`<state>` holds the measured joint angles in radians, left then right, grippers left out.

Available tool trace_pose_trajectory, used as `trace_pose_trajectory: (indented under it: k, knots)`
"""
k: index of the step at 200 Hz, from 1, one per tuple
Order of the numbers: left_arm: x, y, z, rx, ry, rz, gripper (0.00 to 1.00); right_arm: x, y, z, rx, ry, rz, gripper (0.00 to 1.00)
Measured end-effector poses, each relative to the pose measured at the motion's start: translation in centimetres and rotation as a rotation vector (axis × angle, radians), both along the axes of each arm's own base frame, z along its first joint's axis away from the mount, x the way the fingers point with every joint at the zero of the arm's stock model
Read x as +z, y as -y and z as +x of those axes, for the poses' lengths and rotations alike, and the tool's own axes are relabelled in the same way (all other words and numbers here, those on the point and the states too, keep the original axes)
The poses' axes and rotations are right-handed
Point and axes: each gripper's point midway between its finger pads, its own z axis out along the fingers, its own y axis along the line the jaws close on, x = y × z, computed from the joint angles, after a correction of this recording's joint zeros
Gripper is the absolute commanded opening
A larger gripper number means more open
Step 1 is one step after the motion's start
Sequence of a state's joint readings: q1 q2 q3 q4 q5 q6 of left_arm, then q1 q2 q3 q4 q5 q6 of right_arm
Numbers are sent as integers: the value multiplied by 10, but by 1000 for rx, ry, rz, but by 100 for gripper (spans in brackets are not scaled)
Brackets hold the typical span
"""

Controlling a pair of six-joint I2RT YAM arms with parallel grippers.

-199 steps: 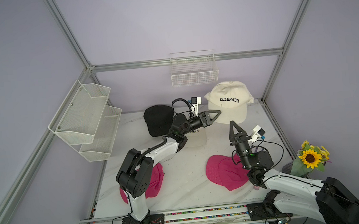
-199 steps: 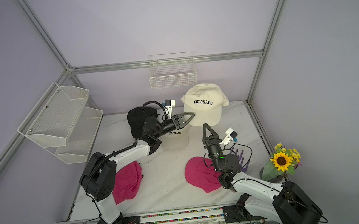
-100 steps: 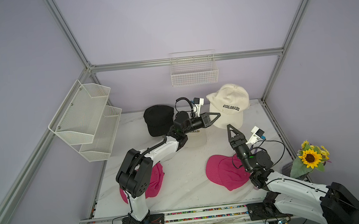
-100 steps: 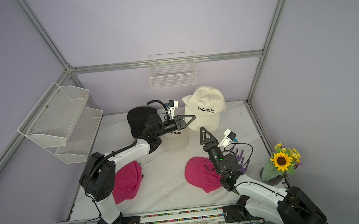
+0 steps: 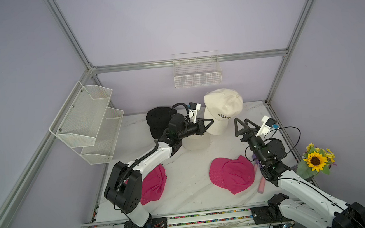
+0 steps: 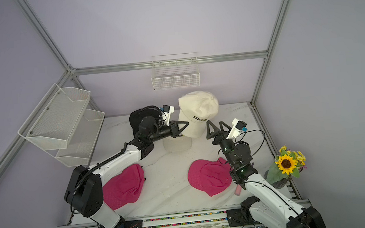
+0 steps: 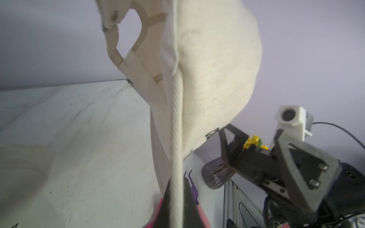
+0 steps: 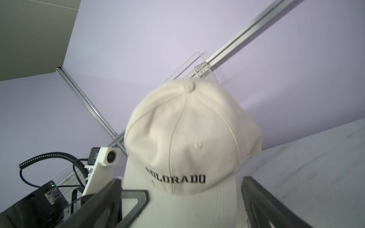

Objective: Stack the baseball caps by color
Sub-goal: Pick up the baseball cap from the center of the board.

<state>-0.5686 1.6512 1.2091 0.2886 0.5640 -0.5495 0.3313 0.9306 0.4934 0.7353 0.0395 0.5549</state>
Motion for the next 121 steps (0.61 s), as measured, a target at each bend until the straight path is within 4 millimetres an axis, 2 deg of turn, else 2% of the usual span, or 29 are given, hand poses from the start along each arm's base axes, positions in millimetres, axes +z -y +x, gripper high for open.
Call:
trace_pose_trajectory:
  k: [22, 34, 68, 82, 121]
  knots:
    - [-27, -12, -5, 9, 21, 146, 0, 12, -2, 6, 14, 50, -103, 97]
    - [-31, -18, -10, 2, 53, 208, 0, 18, -7, 8, 37, 82, -172, 97]
    - [-13, -38, -28, -47, 185, 293, 0, 42, -25, 1, 123, 202, -327, 97]
    - [-4, -48, -34, -65, 233, 310, 0, 49, -25, -2, 152, 244, -374, 97]
    - [12, -73, -51, -125, 332, 384, 0, 46, -17, -8, 227, 311, -547, 97]
